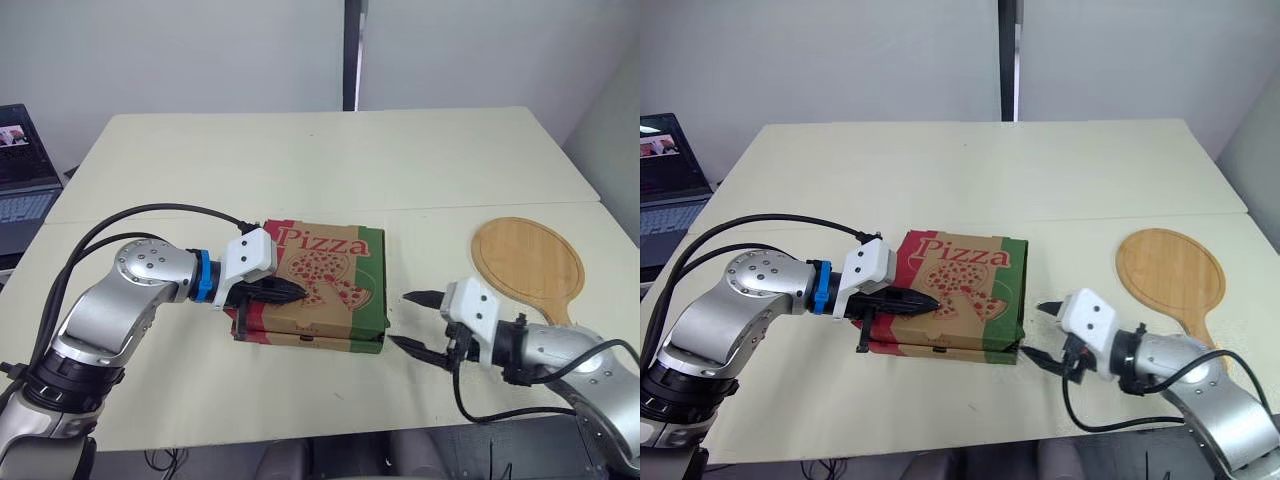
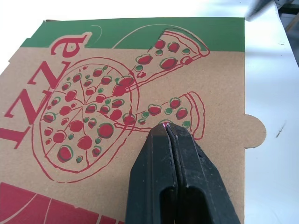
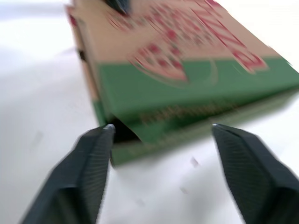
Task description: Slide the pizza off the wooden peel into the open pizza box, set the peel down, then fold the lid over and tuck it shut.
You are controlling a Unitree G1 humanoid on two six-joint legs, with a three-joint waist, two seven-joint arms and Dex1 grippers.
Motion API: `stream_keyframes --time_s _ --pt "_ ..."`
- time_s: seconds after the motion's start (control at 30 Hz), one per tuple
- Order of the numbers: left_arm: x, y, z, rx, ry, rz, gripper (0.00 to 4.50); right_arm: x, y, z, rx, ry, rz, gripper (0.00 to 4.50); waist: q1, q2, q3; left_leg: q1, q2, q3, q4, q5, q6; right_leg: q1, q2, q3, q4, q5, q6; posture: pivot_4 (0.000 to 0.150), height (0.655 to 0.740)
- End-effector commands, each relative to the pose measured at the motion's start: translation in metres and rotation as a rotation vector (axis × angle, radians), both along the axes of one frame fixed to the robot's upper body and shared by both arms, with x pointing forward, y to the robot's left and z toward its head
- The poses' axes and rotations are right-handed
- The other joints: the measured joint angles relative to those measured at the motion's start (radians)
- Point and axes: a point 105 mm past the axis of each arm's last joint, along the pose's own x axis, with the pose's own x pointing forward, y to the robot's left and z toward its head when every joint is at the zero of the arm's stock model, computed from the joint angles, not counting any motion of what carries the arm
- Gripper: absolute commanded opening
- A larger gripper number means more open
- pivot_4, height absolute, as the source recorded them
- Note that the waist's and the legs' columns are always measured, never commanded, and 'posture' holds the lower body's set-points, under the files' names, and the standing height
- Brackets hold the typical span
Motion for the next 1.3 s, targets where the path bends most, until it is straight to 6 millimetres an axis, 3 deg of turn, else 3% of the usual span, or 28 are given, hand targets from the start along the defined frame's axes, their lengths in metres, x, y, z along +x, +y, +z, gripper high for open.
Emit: stream_keyframes --time_s 0.03,0.23,0.47,0.7,0.87,1.1,1.23,1.3 --pt "0.002 0.003 -0.001 0.007 0.0 0.019 0.0 0.007 0.0 -0.005 -0.04 -0.042 0.011 2.11 -0.001 0.0 0.0 0.0 0.0 0.0 0.0 0.0 0.0 0.0 0.0 0.0 0.0 0.0 0.0 0.15 0.74" --pt "0.003 0.004 0.0 0.005 -0.001 0.024 0.0 0.008 0.018 -0.016 -0.038 -0.04 0.105 0.04 -0.002 0.0 0.0 0.0 0.0 0.0 0.0 0.0 0.0 0.0 0.0 0.0 0.0 0.0 0.0 0.15 0.74" --pt "0.002 0.005 -0.002 0.006 0.004 0.026 0.0 0.003 0.038 -0.01 0.004 -0.044 0.185 0.04 -0.002 0.0 0.0 0.0 0.0 -0.001 0.0 0.0 0.0 0.0 0.0 0.0 0.0 0.0 0.0 0.15 0.74" --pt "0.001 0.005 -0.002 0.005 0.005 0.025 0.0 0.003 0.045 0.001 0.036 -0.056 0.21 0.04 -0.002 0.0 0.0 -0.001 0.0 -0.001 0.0 0.0 0.0 -0.001 0.0 -0.001 0.0 0.0 0.0 0.15 0.74" --pt "0.001 0.004 -0.002 0.005 0.005 0.023 0.0 0.002 0.045 -0.007 0.017 -0.018 0.214 0.04 -0.003 0.0 0.0 -0.001 0.0 -0.001 0.0 0.0 0.0 -0.001 0.0 -0.001 0.0 0.0 0.0 0.15 0.74" --pt "-0.001 0.004 -0.005 0.014 0.011 0.021 0.0 0.005 0.023 -0.017 -0.059 0.005 0.144 0.04 -0.002 0.0 0.0 -0.001 0.0 -0.001 0.0 0.0 0.0 -0.001 0.0 -0.001 0.0 0.0 0.0 0.15 0.74" --pt "-0.002 0.005 -0.007 0.017 0.013 0.024 0.0 0.009 0.004 -0.001 -0.074 -0.015 0.105 0.04 -0.001 0.0 0.0 -0.001 0.0 -0.001 0.0 0.0 0.0 0.0 0.0 -0.001 0.0 0.0 0.0 0.15 0.74" --pt "-0.002 0.005 -0.007 0.018 0.013 0.025 0.0 0.011 0.004 0.013 -0.039 -0.049 0.1 0.04 -0.001 0.0 0.0 -0.001 0.0 -0.001 0.0 0.0 0.0 0.0 0.0 -0.001 0.0 0.0 0.0 0.15 0.74"
